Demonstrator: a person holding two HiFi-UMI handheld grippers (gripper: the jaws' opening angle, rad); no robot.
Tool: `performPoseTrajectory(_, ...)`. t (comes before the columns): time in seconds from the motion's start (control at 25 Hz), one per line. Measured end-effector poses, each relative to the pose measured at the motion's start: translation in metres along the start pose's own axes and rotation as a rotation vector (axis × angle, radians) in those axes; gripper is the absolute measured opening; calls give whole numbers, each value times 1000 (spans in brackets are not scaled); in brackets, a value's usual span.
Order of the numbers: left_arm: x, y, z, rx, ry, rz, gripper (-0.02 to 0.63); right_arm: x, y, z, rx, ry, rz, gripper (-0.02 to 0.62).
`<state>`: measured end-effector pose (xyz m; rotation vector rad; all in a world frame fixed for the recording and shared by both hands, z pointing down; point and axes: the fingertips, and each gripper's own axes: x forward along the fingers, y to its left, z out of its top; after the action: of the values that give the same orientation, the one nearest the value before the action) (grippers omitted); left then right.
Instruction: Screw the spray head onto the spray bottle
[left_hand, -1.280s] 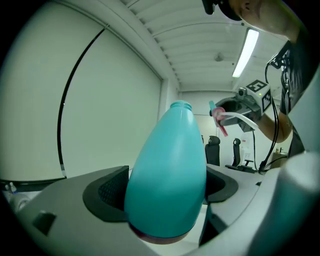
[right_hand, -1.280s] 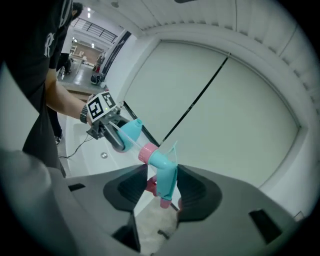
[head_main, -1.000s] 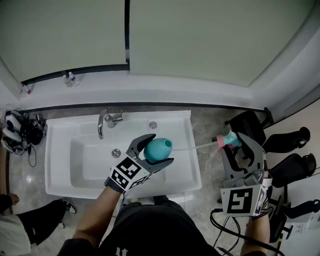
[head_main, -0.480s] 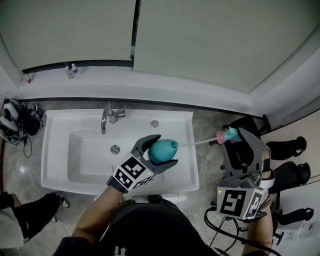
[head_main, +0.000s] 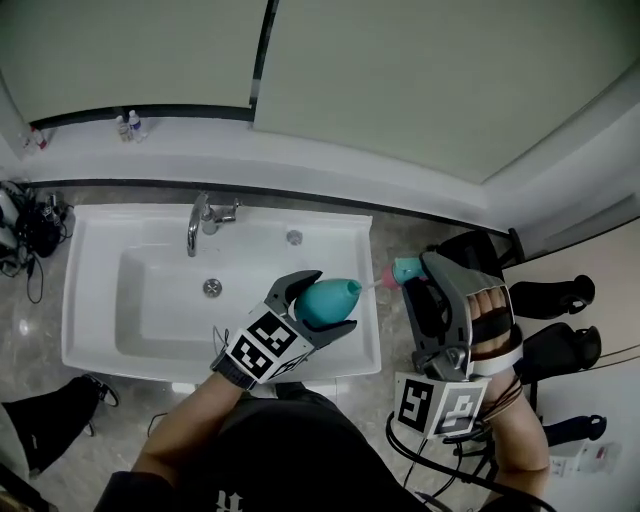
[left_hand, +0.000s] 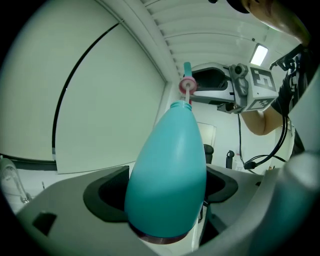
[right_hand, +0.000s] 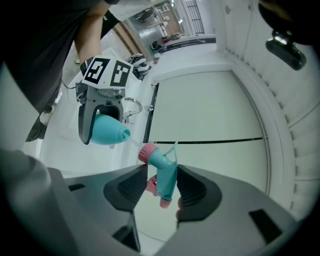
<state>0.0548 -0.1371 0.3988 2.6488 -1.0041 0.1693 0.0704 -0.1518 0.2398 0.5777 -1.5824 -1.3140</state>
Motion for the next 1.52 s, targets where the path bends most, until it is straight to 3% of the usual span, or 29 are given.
performPoseTrajectory(0.28,2,-4,4,-19,32,-2,422,12,20,25,-206,-46,32,186)
performPoseTrajectory(0.76,-6,-1,16,-44,25,2,422,21,31,39,-339,-55,27,186)
performPoseTrajectory(0.92,-7,2,16,-52,41,27,422,21,32,38,-358,15,17,186)
performPoseTrajectory(1.08,-9,3,17,-22,38,52,422,20,31,40,-325,71,65,186)
performPoseTrajectory(1.32,-10,-1,17,-25,21,18,422,13,35,43,-299,91,172,186)
performPoseTrajectory(1.52,-10,-2,21,-31,-10,-20,422,9,34,49,-338,82,203,187)
